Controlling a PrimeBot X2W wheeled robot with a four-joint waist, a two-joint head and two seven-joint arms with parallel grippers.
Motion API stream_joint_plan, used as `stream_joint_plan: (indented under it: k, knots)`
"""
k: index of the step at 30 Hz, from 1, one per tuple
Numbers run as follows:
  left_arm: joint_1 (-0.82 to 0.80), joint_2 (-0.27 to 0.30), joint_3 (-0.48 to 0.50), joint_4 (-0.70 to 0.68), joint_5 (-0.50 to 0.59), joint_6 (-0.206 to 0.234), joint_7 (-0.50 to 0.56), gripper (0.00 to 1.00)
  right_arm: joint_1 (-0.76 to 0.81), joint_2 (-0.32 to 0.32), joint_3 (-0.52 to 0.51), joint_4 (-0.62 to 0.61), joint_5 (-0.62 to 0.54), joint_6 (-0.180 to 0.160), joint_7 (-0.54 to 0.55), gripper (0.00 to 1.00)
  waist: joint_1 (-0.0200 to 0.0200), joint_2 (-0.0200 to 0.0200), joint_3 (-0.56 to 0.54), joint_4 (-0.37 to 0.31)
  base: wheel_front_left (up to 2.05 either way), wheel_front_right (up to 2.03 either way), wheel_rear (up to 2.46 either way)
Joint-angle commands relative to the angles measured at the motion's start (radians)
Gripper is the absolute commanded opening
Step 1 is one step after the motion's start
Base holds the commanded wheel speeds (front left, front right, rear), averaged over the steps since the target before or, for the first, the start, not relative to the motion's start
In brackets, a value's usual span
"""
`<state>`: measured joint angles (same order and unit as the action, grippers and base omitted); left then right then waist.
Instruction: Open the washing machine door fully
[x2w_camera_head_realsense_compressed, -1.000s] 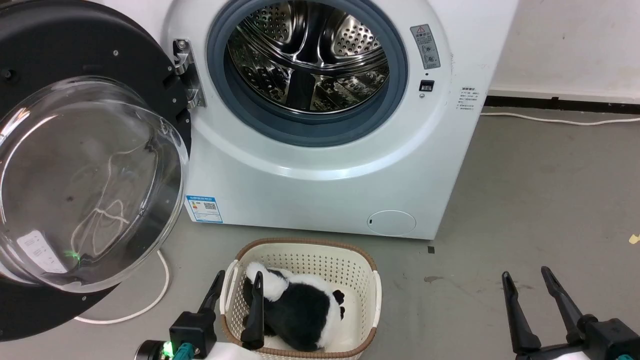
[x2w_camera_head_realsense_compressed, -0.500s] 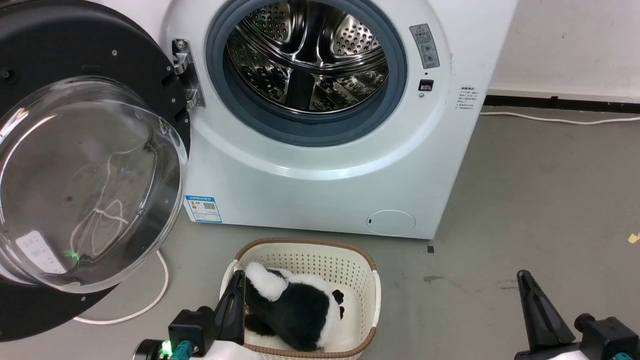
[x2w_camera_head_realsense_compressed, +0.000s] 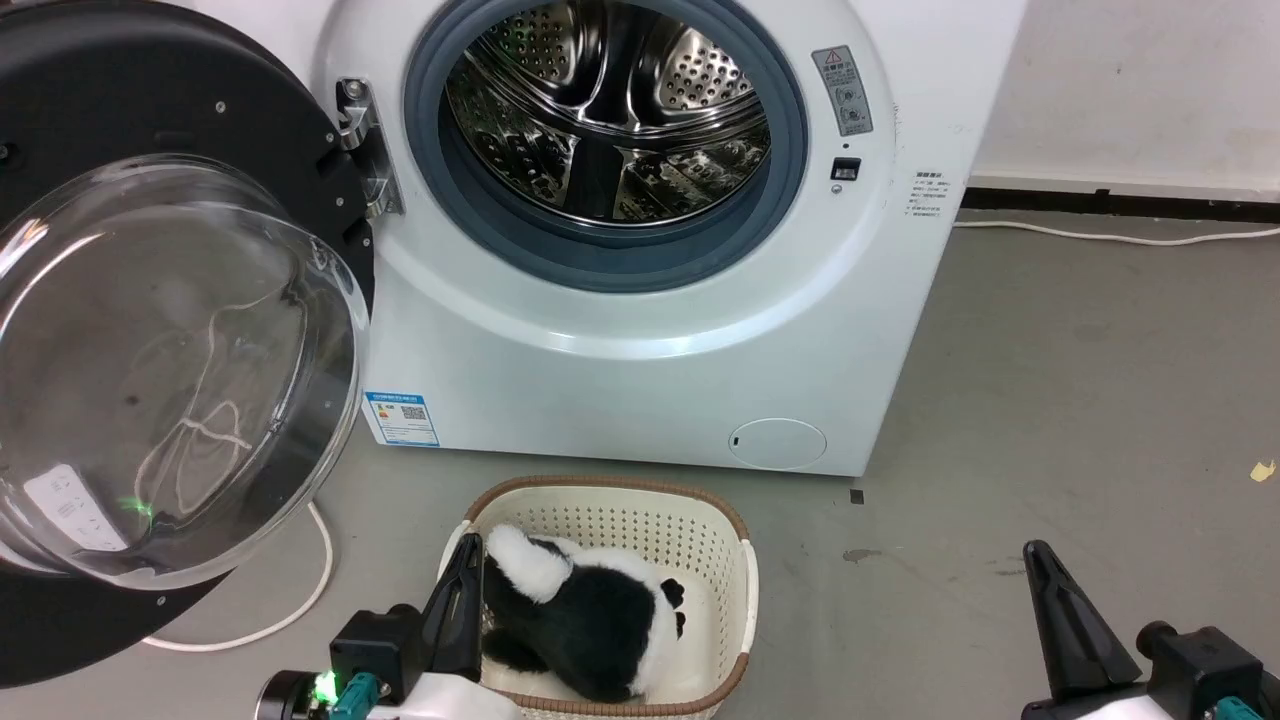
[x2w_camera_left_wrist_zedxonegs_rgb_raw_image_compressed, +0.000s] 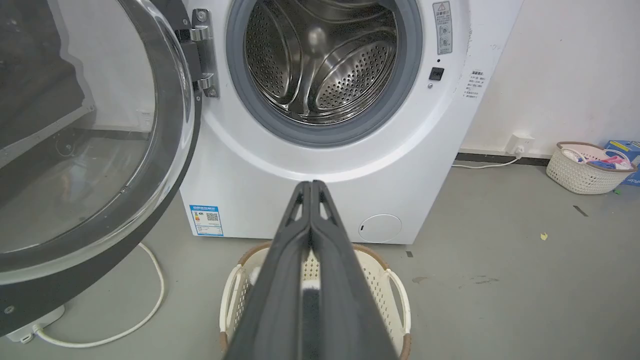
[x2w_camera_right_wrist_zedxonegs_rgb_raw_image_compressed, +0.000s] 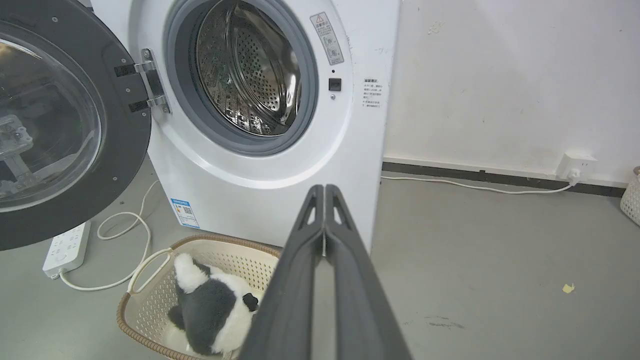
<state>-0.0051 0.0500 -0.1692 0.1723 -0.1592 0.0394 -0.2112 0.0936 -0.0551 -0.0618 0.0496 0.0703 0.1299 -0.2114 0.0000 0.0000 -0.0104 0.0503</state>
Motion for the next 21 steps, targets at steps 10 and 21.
stream_joint_plan:
  k: [10, 21]
  knots:
    - [0.001, 0.001, 0.024, -0.022, 0.025, -0.008, 0.026, 0.00, -0.023, 0.001, 0.007, -0.012, -0.012, 0.000, 0.025, 0.00, 0.0000, 0.0000, 0.001, -0.005, 0.00, 0.00, 0.00]
    - [0.002, 0.001, 0.042, -0.041, 0.041, -0.011, 0.048, 0.00, -0.031, 0.002, 0.014, -0.016, -0.019, 0.000, 0.048, 0.00, 0.0000, 0.0000, 0.002, -0.011, 0.00, 0.00, 0.00]
